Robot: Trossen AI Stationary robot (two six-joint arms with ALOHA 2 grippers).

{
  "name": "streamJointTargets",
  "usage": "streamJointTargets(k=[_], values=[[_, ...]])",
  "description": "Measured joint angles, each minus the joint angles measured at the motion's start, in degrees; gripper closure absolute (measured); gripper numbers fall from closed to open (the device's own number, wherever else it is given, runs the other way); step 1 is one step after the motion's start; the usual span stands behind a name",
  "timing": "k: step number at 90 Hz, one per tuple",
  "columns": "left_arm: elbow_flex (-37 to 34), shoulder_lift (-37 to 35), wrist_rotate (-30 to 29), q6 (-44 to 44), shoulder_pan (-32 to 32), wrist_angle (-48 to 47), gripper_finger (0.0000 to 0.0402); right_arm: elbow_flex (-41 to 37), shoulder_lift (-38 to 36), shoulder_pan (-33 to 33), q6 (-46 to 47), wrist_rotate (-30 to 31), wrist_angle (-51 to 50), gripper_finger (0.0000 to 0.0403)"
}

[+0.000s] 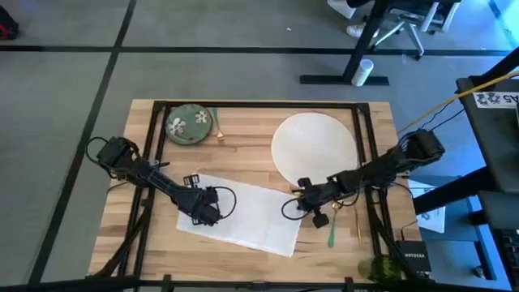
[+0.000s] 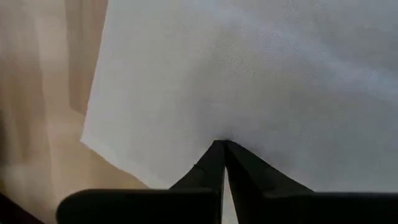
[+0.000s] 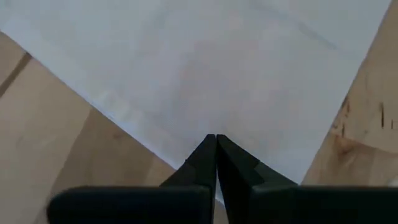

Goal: Set table place
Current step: Fold the white table napkin

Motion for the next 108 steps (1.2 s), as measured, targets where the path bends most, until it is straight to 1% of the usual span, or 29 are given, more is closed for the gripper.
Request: streamJointTargets(k=[16, 27, 49, 84, 98, 108], values=[[0.04, -0.02, 0.29, -5.51, -2.41, 3.22, 0.0401, 0.00, 0.00, -0.02, -0.33, 2.69, -0.53, 0.0403], [0.09, -0.02, 0.31, -7.51, -3.73, 4.83, 0.0401, -0.01, 0.00, -0.02, -0.33, 3.70, -1.79, 0.0403], [0.07, 0.04, -0.11, -11.43, -5.38, 5.15, 0.0401, -0.04, 0.02, -0.04, -0.37, 5.22, -2.94, 0.0403], [0.07, 0.07, 0.20, -15.58, -8.35, 5.16, 0.0402, -0.11, -0.35, -0.07, -1.29, 5.28, -4.44, 0.0403], [0.07, 0.09, 0.29, -17.55, -9.93, 4.84, 0.0402, -0.22, -2.15, -0.07, -1.66, 5.23, -5.48, 0.0403], [0.04, 0.09, 0.25, -18.96, -11.19, 4.64, 0.0402, -0.24, -3.54, -0.04, -1.68, 5.81, -8.01, 0.0403]])
